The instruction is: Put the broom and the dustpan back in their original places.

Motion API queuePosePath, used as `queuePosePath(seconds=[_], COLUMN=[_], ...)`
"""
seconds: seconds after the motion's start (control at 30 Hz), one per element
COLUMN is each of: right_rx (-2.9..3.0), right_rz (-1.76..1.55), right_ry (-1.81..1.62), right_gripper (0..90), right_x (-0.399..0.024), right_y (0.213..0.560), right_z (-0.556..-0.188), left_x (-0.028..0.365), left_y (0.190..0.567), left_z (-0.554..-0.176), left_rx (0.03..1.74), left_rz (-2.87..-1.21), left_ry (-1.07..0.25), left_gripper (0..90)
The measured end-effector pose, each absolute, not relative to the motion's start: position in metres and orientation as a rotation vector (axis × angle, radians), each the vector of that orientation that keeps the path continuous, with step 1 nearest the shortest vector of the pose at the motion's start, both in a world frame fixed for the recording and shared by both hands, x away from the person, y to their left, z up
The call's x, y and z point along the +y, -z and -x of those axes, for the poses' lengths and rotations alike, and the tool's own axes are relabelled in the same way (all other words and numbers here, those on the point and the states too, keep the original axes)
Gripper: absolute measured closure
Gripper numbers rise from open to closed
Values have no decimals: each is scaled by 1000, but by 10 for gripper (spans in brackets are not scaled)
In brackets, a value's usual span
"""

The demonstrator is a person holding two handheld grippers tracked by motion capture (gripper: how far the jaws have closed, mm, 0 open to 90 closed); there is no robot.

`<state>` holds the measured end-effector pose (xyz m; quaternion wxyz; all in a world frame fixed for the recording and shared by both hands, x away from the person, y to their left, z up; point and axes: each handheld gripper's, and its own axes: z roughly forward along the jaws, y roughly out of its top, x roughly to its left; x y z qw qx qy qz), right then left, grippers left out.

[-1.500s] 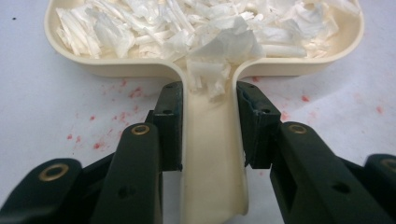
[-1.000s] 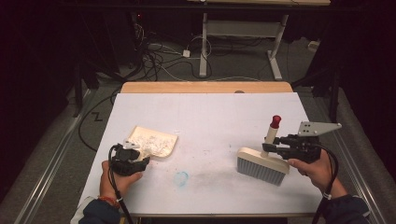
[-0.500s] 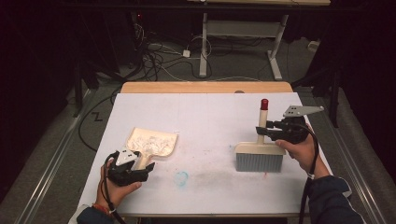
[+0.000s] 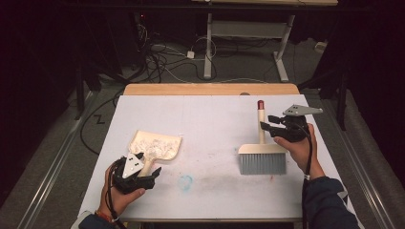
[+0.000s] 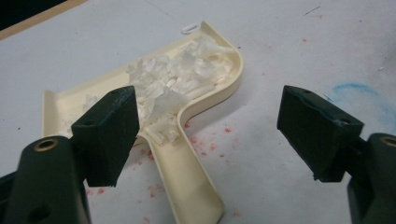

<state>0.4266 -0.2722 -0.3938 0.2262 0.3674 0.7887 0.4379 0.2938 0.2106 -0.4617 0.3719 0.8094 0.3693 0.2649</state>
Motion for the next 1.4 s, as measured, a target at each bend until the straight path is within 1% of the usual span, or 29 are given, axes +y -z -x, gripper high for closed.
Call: queuePosePath(seconds=[0.03,0.17,0.37,0.4,0.43,0.5,0.57,0.6,0.67,0.7,0.77,0.83,1.07,1.4], right_rx=[2147,2104,2064,2030,2030,1986,1972,1947,1942,1930,1916,1903,1904,1899], right_rz=[-1015,-970,-944,-949,-949,-939,-935,-915,-909,-906,-909,-926,-891,-861], right_ry=[-1223,-1224,-1262,-1287,-1287,-1292,-1298,-1316,-1327,-1322,-1327,-1323,-1334,-1316], right_gripper=[536,526,474,453,453,407,398,356,334,298,281,245,208,208], right_x=[-272,-268,-268,-269,-269,-269,-268,-267,-267,-266,-264,-261,-256,-258], right_y=[392,389,386,384,384,380,379,376,375,374,373,372,367,364], right_z=[-426,-422,-419,-416,-416,-412,-410,-407,-405,-404,-403,-401,-392,-376], left_x=[210,209,209,208,208,207,207,206,206,206,206,206,205,201], left_y=[462,462,462,462,462,463,463,462,462,462,461,461,462,462], left_z=[-294,-293,-293,-293,-293,-292,-292,-292,-291,-291,-291,-291,-290,-290], left_rx=[942,933,933,929,929,926,923,917,915,915,909,911,914,901], left_rz=[-2076,-2083,-2076,-2084,-2084,-2089,-2091,-2095,-2096,-2096,-2095,-2093,-2094,-2104], left_ry=[-685,-694,-692,-698,-698,-703,-698,-712,-711,-711,-712,-712,-713,-711], left_gripper=[200,200,200,198,192,187,187,186,186,186,186,186,186,185])
